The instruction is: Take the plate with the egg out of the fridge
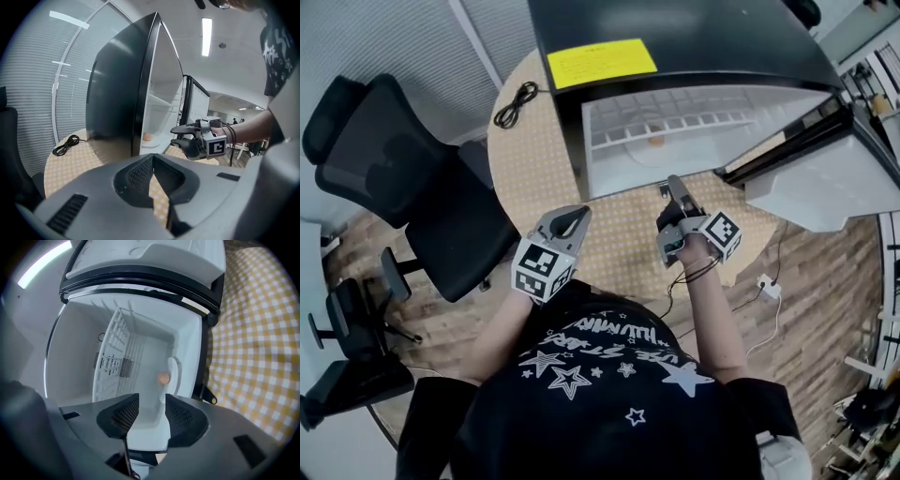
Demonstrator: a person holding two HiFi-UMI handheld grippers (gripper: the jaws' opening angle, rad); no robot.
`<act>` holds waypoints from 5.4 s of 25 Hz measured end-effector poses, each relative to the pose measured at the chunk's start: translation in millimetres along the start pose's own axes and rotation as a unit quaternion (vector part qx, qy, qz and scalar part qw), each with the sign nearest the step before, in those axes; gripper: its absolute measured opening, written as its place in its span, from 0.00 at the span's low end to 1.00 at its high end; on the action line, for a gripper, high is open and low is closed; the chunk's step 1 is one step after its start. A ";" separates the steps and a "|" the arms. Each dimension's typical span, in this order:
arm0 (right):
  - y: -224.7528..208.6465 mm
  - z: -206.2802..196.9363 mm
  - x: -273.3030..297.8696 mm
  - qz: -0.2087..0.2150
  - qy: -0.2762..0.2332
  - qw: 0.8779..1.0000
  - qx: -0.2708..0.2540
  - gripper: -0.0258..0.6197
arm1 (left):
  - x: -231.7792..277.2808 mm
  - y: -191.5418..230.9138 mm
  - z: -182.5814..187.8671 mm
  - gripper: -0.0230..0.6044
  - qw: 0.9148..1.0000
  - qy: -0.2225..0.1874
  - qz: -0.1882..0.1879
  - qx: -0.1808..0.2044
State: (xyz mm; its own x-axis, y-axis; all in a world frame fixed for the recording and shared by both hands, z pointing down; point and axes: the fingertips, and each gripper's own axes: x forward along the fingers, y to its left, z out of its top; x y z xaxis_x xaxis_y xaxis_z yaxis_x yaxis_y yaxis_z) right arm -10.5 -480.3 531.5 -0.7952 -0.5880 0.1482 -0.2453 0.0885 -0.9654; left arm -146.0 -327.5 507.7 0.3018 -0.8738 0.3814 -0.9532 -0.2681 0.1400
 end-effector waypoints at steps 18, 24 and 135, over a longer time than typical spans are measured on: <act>-49.7 18.6 56.5 -0.048 -0.006 0.996 0.078 0.29 | 4.3 20.9 -1.6 0.04 1.000 -0.002 0.010 -0.026; -47.0 22.8 66.5 -0.043 -0.009 0.995 0.089 0.29 | 0.5 26.5 -0.5 0.04 0.999 -0.006 0.023 -0.033; 43.0 -192.7 -233.8 0.115 -0.136 0.982 0.067 0.09 | -191.3 -58.9 -76.7 0.04 0.996 -0.014 -0.091 0.005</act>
State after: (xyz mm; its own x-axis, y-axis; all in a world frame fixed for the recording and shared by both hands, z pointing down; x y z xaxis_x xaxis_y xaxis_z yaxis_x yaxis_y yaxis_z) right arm 57.9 -184.1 496.8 -0.6395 -0.7590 -0.1225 0.0135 0.1483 -0.9889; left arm -146.0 -113.5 496.6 0.4691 -0.8213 0.3246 -0.8829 -0.4273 0.1949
